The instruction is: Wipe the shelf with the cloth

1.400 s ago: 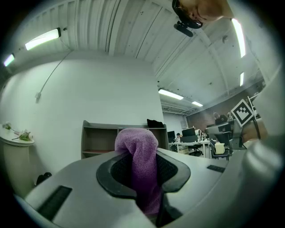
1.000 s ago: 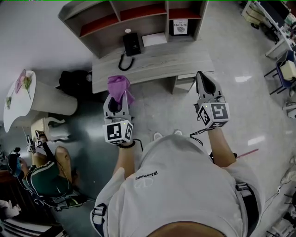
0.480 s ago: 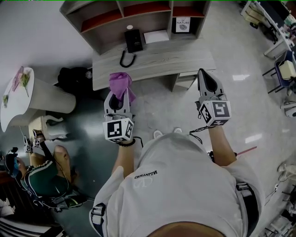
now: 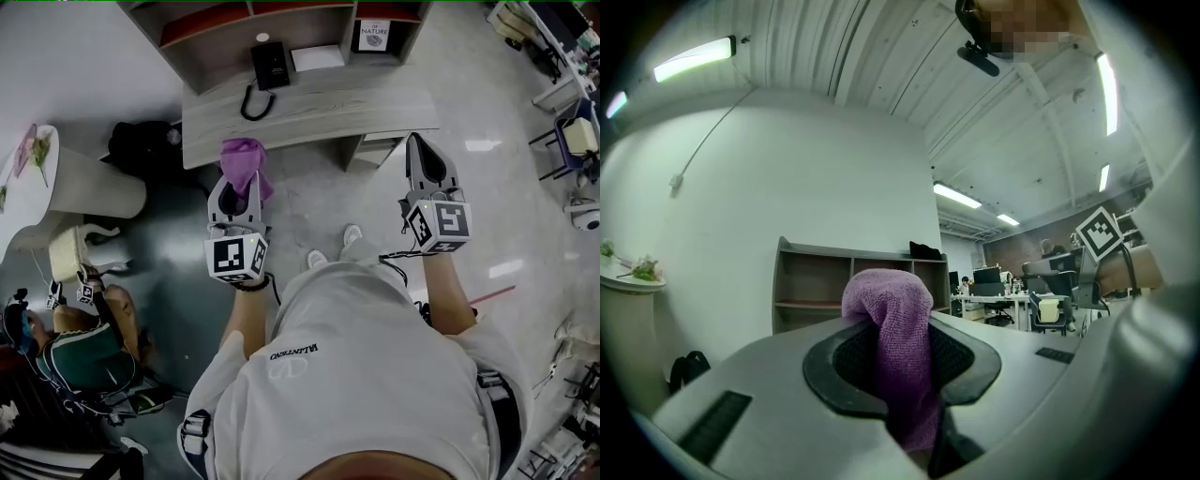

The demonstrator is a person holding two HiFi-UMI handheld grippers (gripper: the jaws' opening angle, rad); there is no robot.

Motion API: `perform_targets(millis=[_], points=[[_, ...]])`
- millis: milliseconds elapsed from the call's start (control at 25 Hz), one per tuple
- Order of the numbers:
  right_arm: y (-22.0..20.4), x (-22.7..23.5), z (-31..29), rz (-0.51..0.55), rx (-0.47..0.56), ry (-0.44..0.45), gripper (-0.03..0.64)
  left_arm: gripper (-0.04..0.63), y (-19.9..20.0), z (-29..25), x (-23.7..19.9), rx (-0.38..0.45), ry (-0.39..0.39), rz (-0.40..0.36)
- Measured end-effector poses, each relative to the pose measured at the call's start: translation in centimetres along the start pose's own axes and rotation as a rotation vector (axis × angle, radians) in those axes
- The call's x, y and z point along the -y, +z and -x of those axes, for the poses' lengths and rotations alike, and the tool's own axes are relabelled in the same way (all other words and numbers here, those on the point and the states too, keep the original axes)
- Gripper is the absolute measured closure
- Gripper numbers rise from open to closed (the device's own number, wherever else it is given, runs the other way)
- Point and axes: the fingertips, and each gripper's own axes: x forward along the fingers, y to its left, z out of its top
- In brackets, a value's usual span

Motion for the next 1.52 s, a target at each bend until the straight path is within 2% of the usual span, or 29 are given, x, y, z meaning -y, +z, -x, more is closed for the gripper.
perform_targets(millis=[320, 720, 1240, 1520], points=[[-1.0, 1.1, -1.2, -0.019, -0.011, -0.006, 0.618, 0.505, -0.2, -1.9, 0.2, -0.014, -0.007, -0.012], [-0.8, 3.6, -6.0, -0.023, -0.001, 0.032, 0.618, 0.505, 0.1, -7.0, 0.7, -0.02, 0.004, -0.025], [-0.2, 9.1, -15.1, -0.031, 0.013, 0.121, 0.618, 0.505, 0.7, -15.7, 0.6, -0.023, 0.089, -0.045], [-1.2, 11.4, -18.7, -0.041, 0.012, 0.183, 0.618, 0.505, 0.5, -19.2, 1.3, -0.026, 0.126, -0.063]])
